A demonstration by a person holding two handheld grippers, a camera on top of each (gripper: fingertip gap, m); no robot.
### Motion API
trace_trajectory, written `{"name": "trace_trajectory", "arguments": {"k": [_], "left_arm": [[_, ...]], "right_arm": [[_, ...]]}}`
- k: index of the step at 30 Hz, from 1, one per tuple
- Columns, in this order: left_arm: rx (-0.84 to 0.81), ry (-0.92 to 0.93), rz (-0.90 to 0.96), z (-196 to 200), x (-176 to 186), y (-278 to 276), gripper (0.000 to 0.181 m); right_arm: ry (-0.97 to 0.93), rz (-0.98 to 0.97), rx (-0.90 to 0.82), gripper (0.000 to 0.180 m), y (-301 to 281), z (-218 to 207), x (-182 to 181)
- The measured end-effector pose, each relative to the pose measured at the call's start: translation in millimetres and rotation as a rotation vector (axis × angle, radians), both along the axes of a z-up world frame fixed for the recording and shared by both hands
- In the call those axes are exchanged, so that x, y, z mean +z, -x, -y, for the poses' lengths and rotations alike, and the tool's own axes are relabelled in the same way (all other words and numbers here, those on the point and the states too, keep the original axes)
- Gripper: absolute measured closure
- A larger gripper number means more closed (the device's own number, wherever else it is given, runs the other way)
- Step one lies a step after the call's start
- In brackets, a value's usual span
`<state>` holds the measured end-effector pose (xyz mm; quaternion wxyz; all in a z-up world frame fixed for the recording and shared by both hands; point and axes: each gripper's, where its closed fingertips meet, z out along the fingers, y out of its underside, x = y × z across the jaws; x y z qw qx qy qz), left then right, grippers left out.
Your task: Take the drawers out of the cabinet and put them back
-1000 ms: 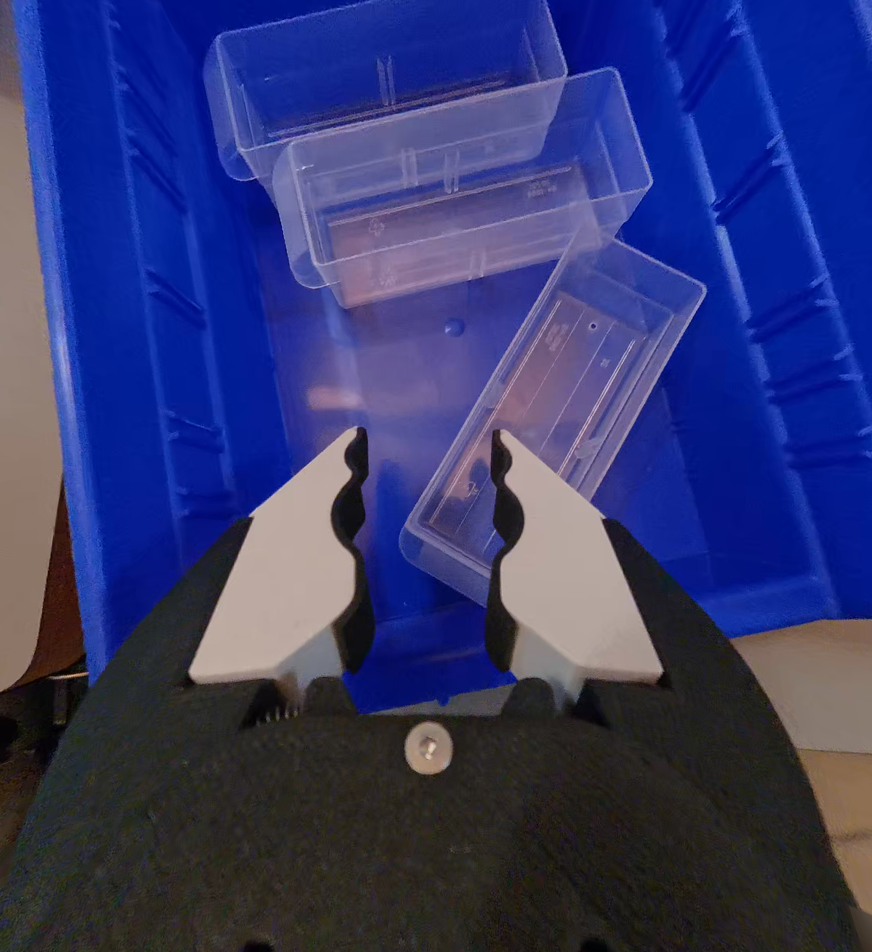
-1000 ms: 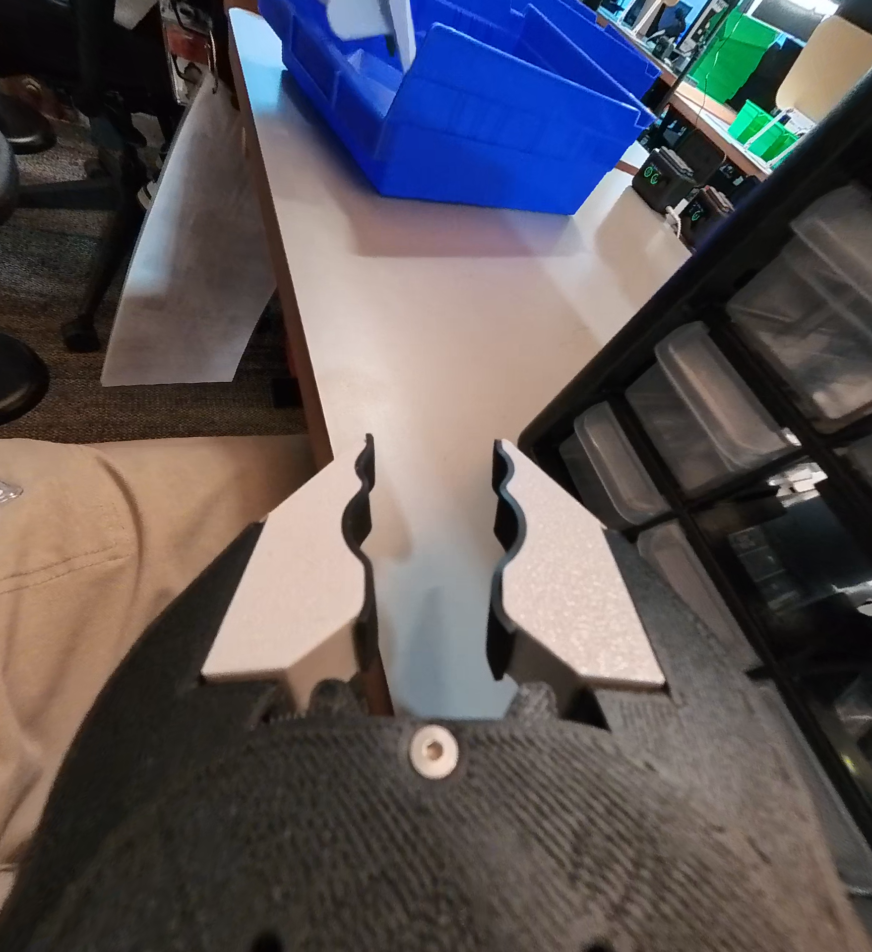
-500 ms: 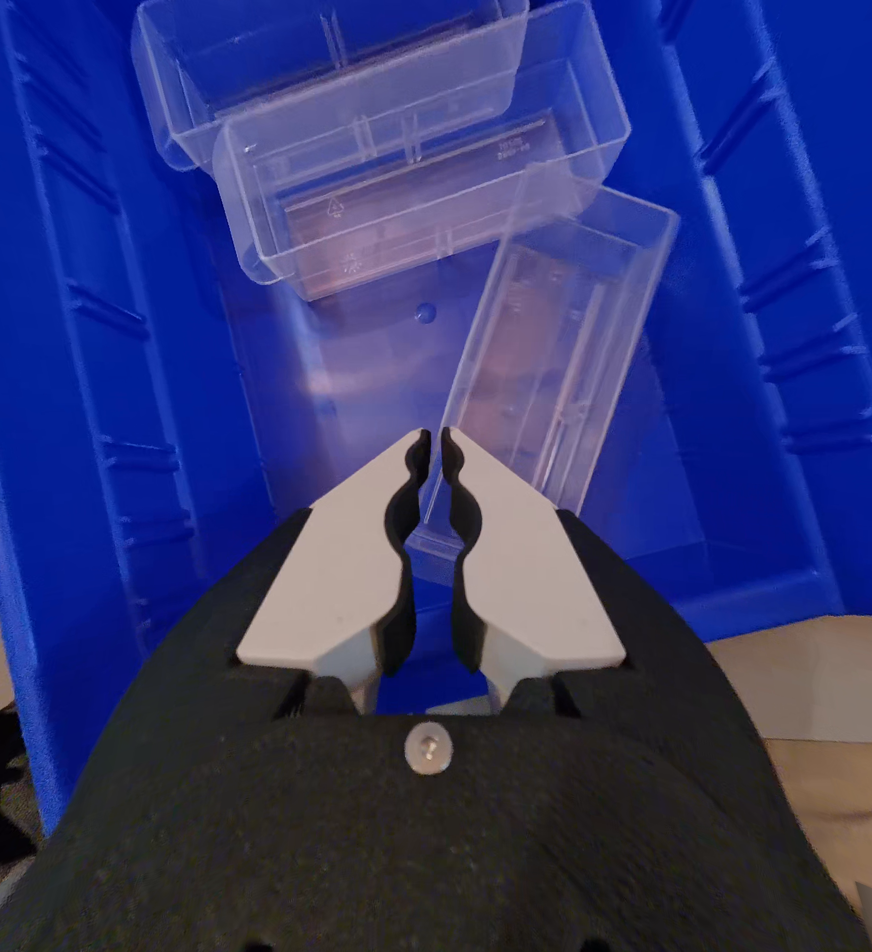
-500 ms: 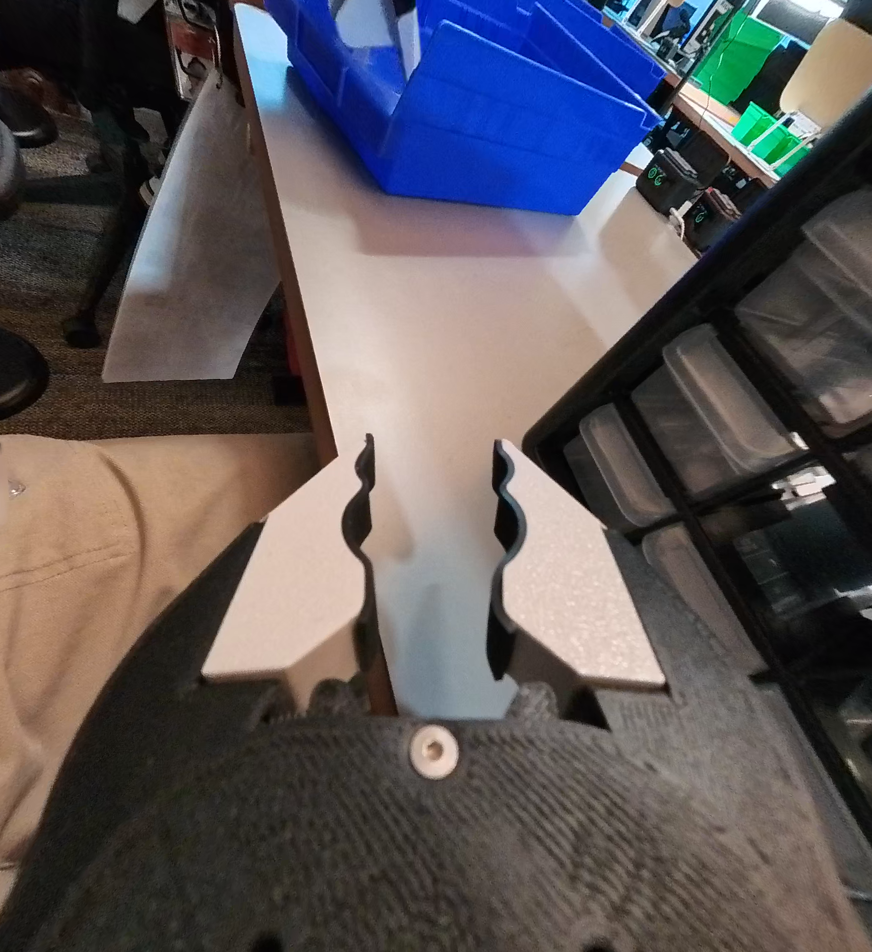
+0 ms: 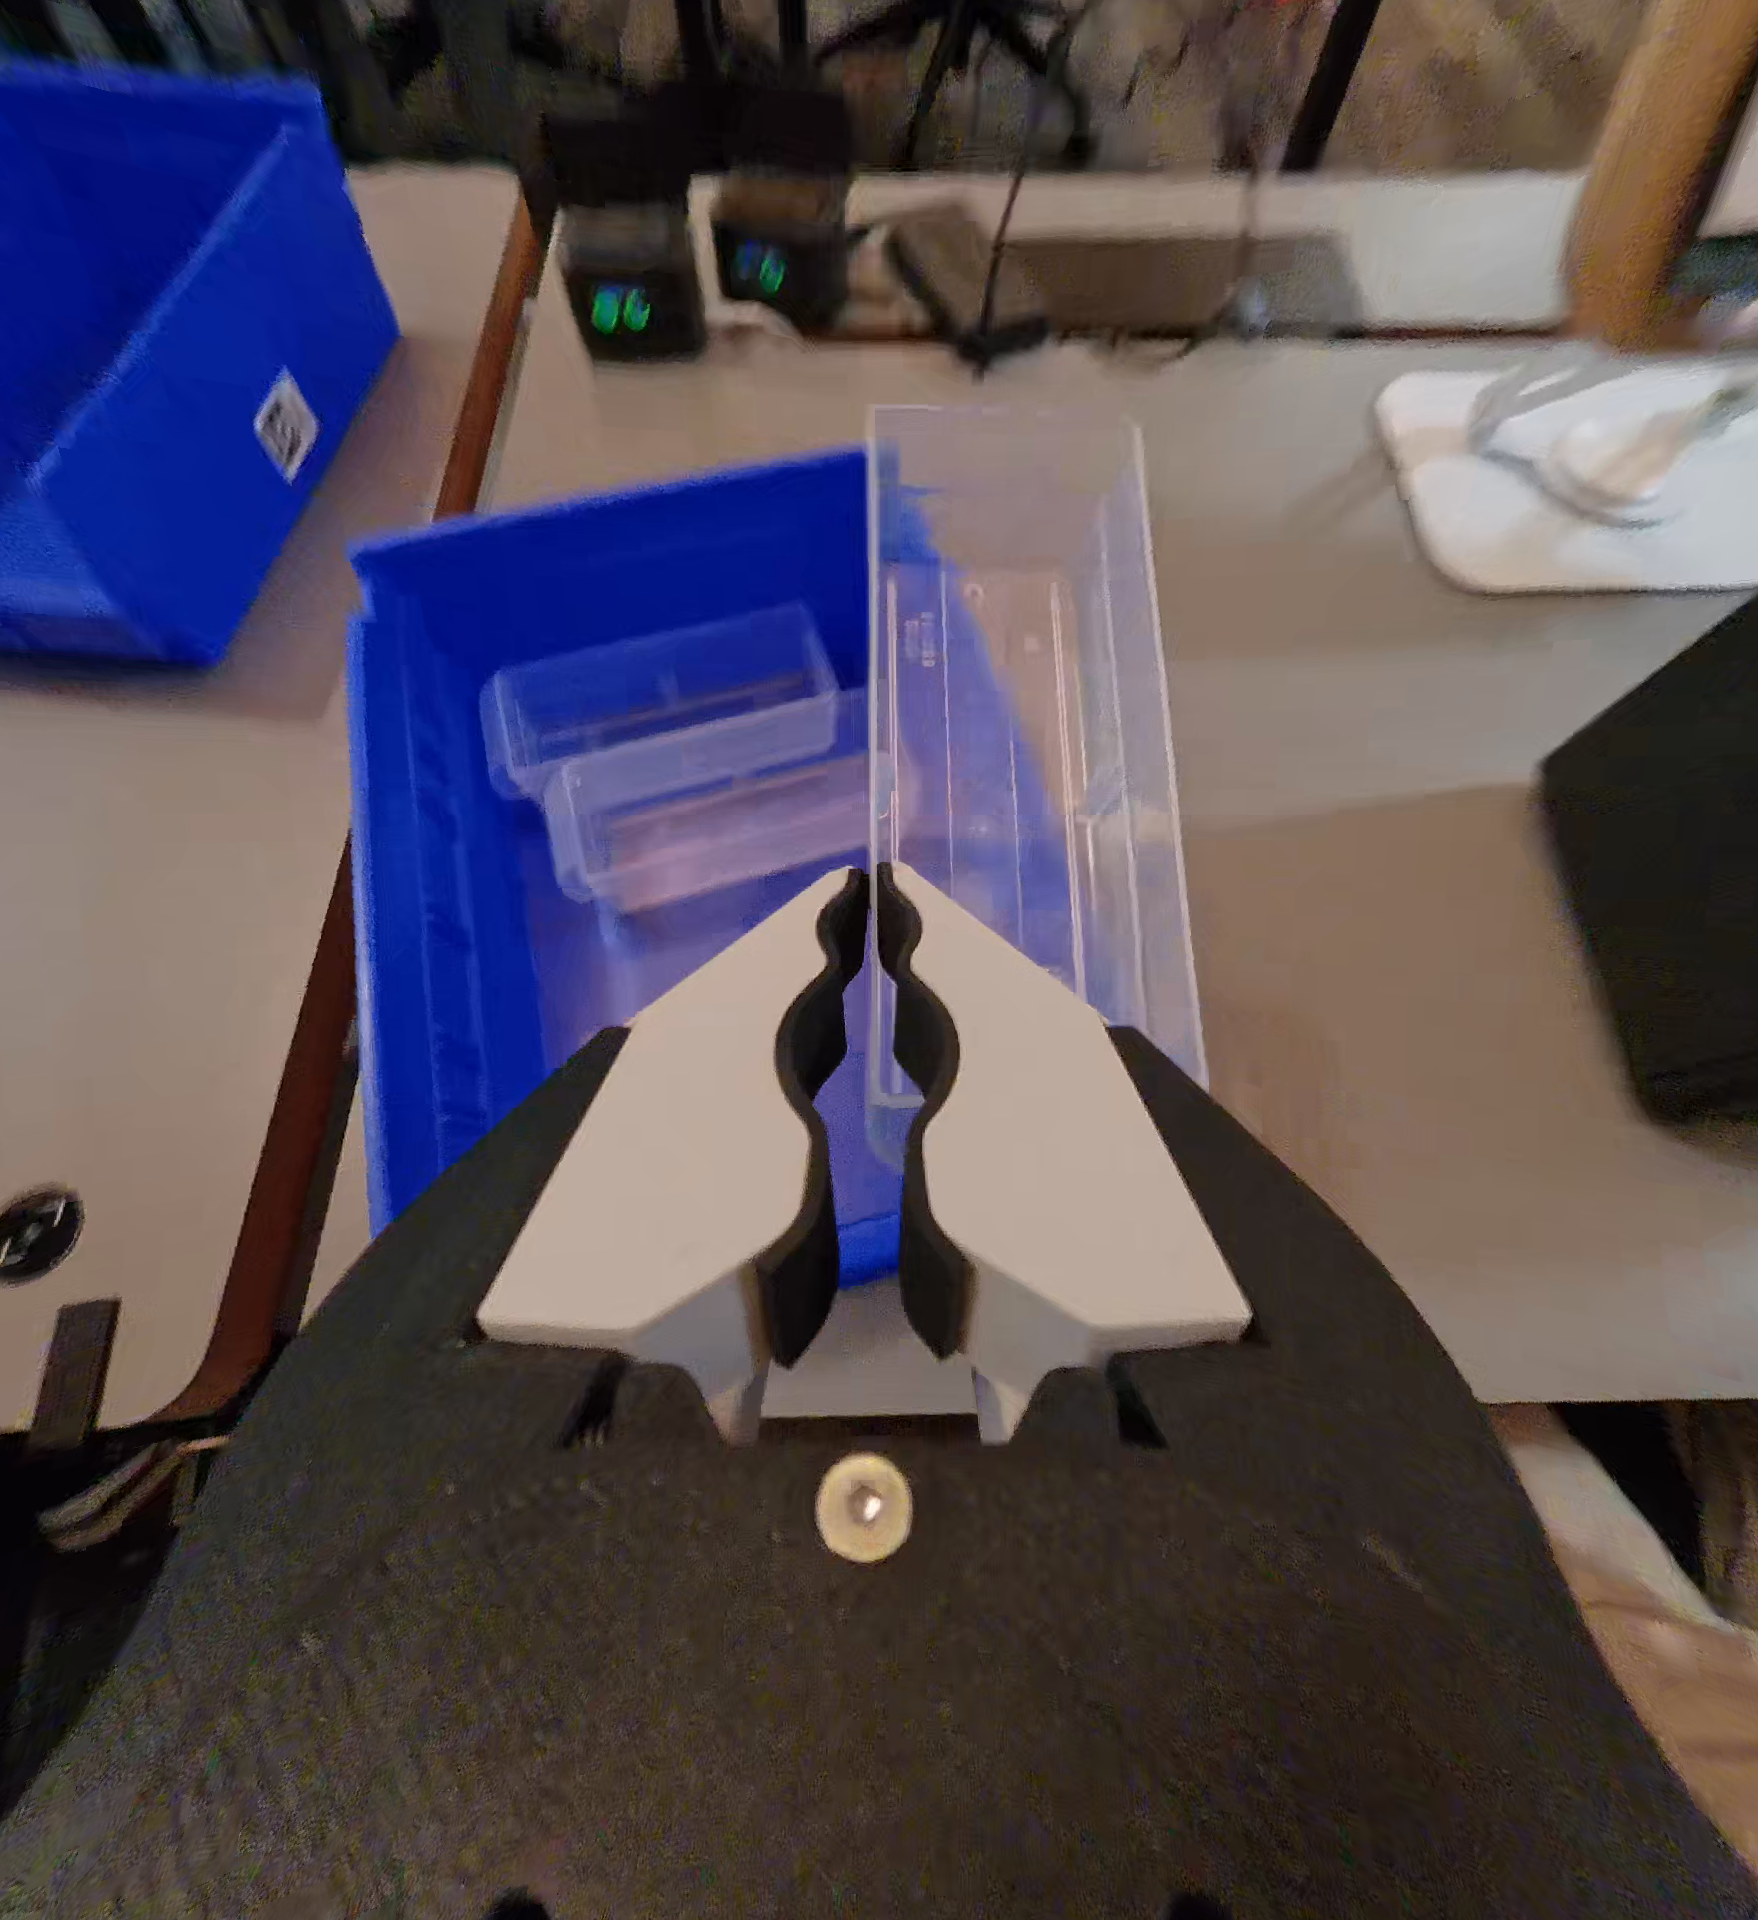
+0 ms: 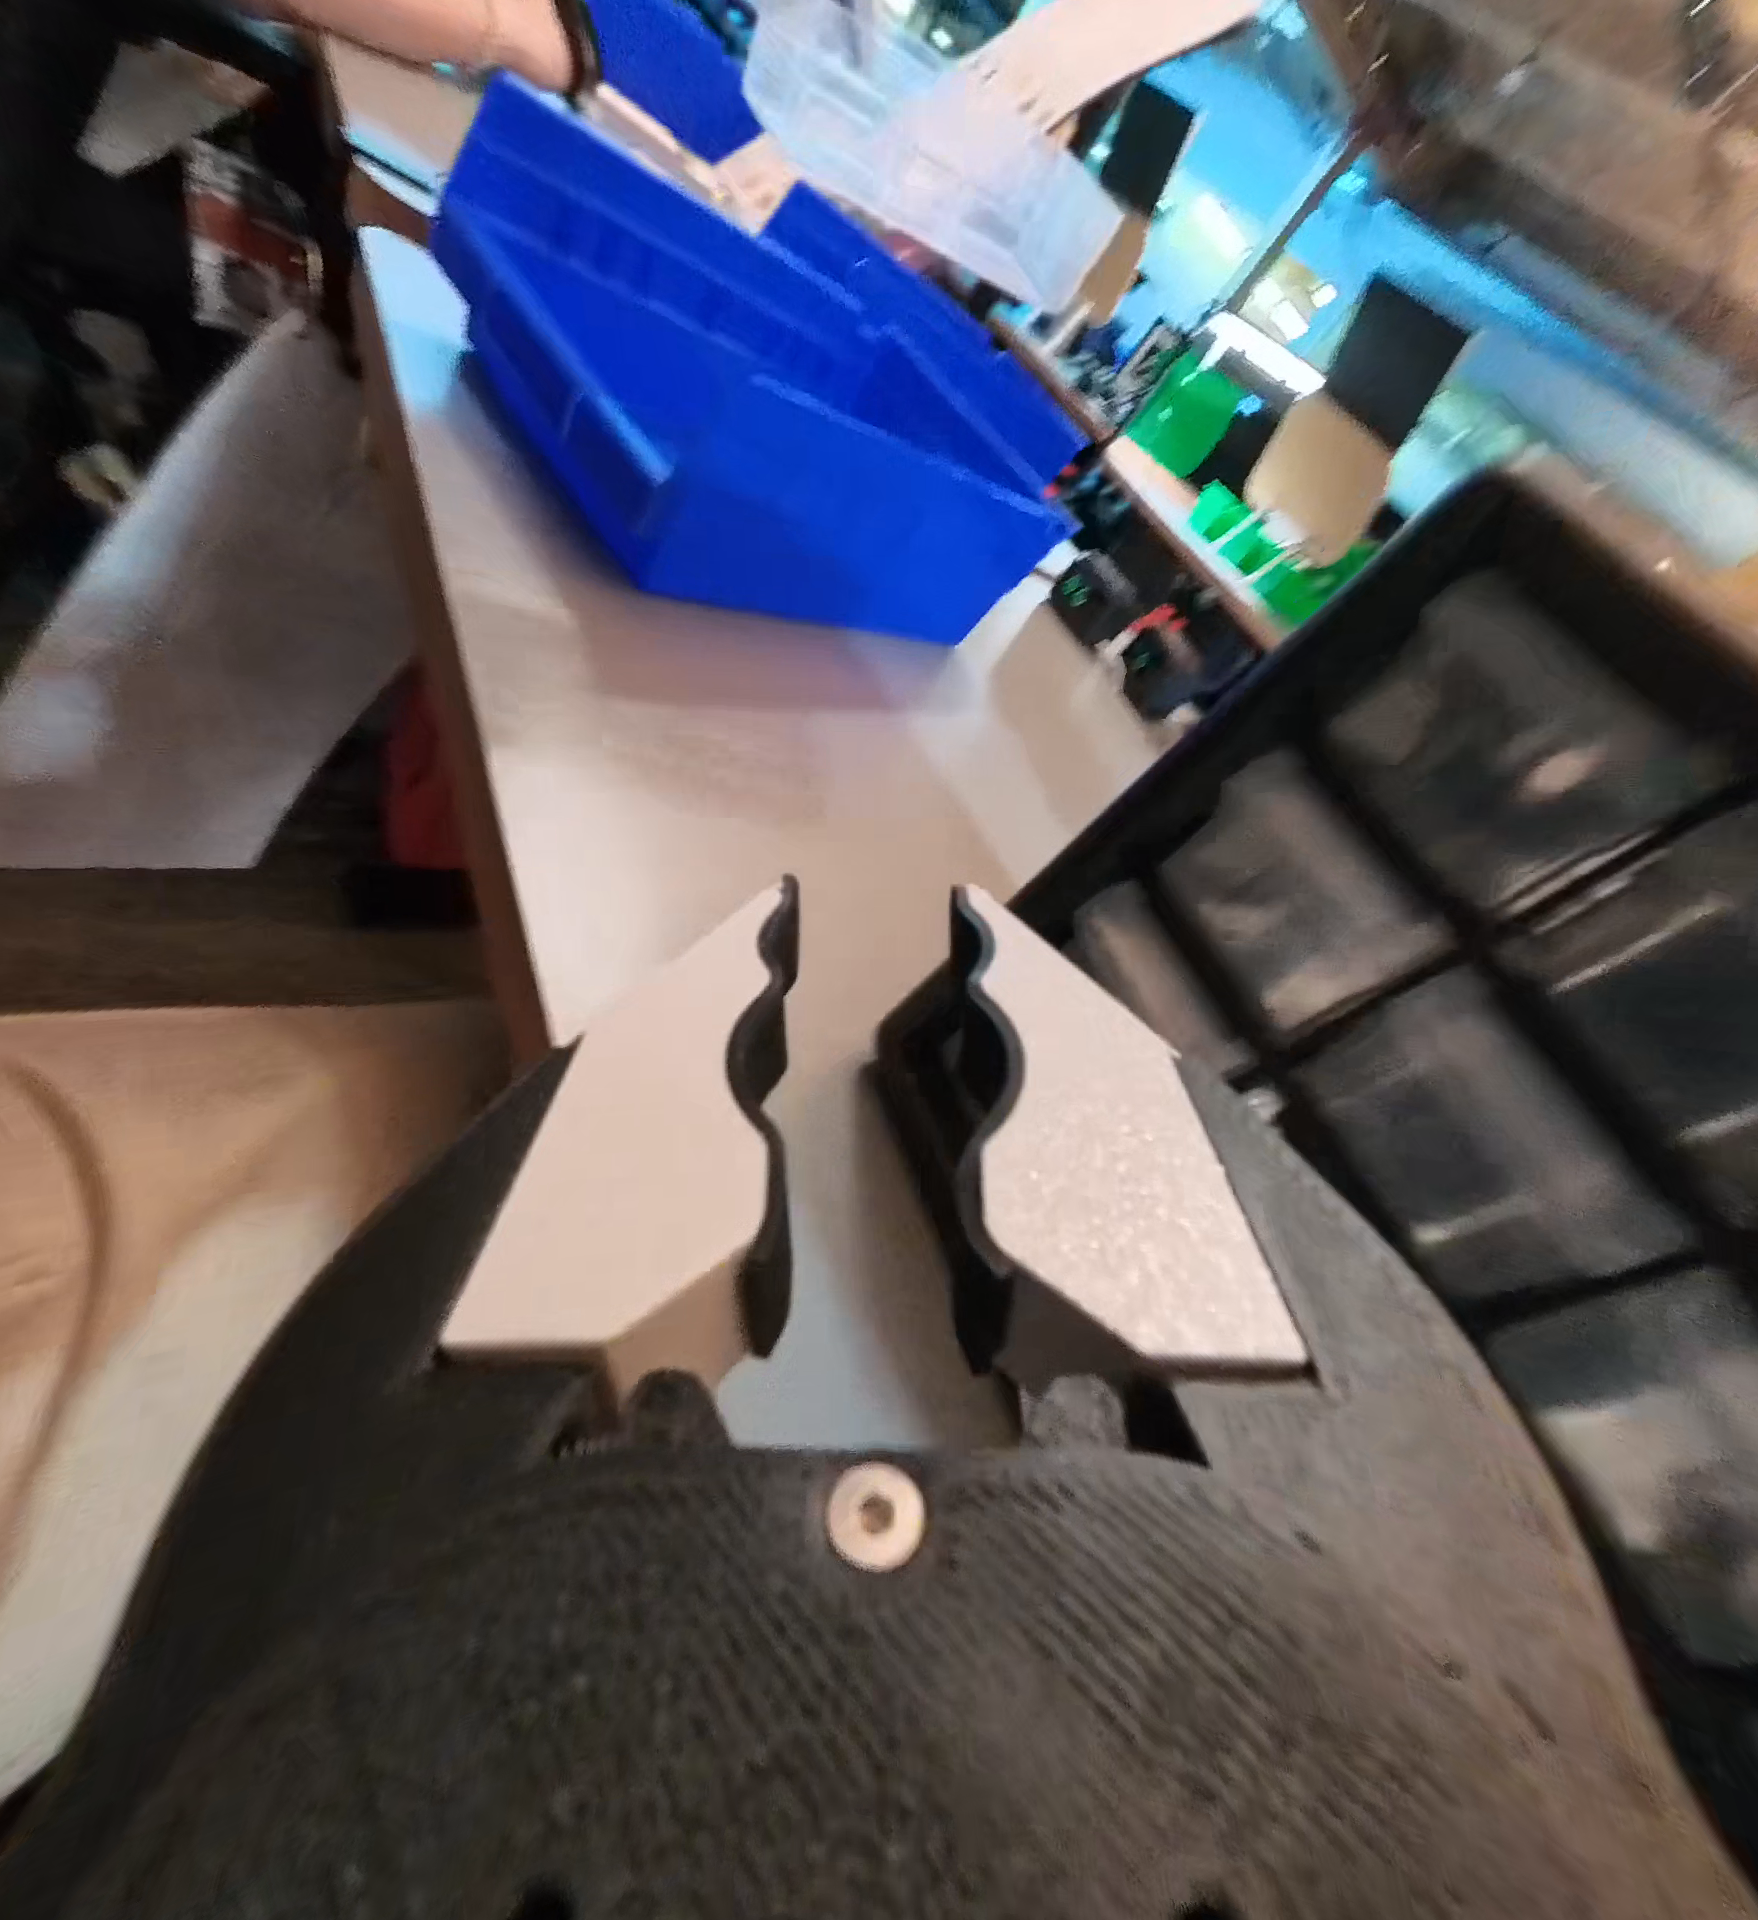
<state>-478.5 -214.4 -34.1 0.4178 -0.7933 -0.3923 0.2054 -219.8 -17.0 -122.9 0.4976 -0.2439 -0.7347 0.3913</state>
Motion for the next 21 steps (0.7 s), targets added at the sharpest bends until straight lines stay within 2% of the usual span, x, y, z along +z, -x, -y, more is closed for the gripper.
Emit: {"name": "trace_trajectory", "arguments": {"k": [5,11,15,21], "left_arm": [[-0.13,-0.125,-0.11,-52.5,64.1,-47.7,0.181],[-0.286,-0.107,-0.246,-117.3,106.7,-118.7,0.181],[-0.461,-0.06,-0.312,-164.7,117.9,-185.4,0.181],[-0.557,0.049,-0.417,-206.9,113.1,-244.6,0.181]], "right_arm": [[-0.111,-0.144,-0.074,0.142,3.3,14.1,66.5],[-0.056,-0.217,-0.014,0.139,-1.6,45.3,157.7],[-0.075,-0.201,-0.04,0.136,-9.5,46.6,178.7],[-0.147,-0.246,-0.107,0.141,-28.0,36.4,187.0]]}}
